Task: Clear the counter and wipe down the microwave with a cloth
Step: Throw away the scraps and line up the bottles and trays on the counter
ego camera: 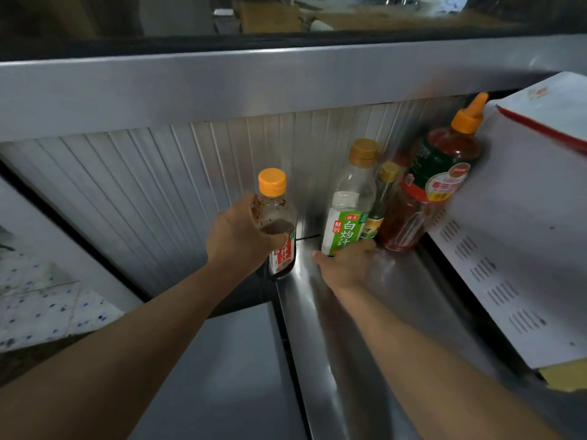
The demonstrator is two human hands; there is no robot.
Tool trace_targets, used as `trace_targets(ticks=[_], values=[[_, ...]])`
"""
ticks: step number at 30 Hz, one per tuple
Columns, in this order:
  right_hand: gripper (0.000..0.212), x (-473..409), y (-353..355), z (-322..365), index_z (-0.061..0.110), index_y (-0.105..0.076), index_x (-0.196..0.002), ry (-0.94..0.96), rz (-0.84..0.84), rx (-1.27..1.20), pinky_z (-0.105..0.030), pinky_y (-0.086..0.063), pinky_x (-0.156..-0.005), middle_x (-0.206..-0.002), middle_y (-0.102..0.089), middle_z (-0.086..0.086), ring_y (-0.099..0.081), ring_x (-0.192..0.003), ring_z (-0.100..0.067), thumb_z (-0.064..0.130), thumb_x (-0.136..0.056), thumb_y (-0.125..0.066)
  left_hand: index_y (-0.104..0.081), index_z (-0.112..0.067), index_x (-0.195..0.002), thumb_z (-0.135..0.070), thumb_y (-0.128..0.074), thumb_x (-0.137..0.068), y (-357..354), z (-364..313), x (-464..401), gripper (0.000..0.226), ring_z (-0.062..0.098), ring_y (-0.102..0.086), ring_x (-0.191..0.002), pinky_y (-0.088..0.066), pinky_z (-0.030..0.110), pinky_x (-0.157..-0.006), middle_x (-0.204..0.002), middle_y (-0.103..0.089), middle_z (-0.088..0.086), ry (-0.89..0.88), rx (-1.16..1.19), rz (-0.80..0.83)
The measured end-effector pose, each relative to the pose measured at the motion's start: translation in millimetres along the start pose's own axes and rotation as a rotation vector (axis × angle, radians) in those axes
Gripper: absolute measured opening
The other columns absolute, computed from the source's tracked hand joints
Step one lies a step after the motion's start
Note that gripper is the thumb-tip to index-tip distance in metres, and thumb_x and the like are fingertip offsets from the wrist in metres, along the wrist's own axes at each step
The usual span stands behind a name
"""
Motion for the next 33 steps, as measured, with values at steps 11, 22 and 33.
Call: trace_targets(ticks=[11, 22, 33], values=[[0.074, -34, -3, 2, -0.004, -0.030, -0.128, 0.097, -0.097, -0.037, -0.012, -0.026, -0.076, -0.132, -0.038, -0.022, -0.046, -0.112, -0.030, 0.011, -0.074, -0.078, -0.053, -0.020, -0.108, -0.034, -0.081, -0.066, -7, 3, -9, 0.052, 0.018, -0.061, -0.089, -0.054, 0.039, -0.081, -0.096, -0.062, -0.005, -0.041, -0.009, 0.001], [0.075, -40, 3, 4, -0.002, -0.031, -0.126, 0.113, -0.099, -0.011, -0.032, -0.040, -0.089, -0.132, -0.038, -0.021, -0.049, -0.112, -0.034, 0.012, -0.071, -0.080, -0.052, -0.018, -0.109, -0.027, -0.081, -0.067, -22, -10, -19, 0.052, 0.015, -0.057, -0.088, -0.047, 0.029, -0.076, -0.093, -0.057, -0.008, -0.082, 0.008, 0.023], [0.066, -18, 30, -10, 0.004, -0.037, -0.125, 0.185, 0.045, 0.213, -0.031, -0.040, -0.093, -0.131, -0.041, -0.014, -0.044, -0.121, -0.030, 0.020, -0.074, -0.076, -0.055, -0.011, -0.111, -0.018, -0.082, -0.066, -41, -33, -26, 0.053, 0.016, -0.057, -0.090, -0.047, 0.028, -0.078, -0.099, -0.062, -0.001, -0.157, 0.074, 0.025]])
Point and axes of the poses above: each hand's wrist, its own x-axis away from the middle knuckle, its own y-axis out of the back of the hand, z = x × y, the point moved 8 cm from there along -x, towards the middle knuckle
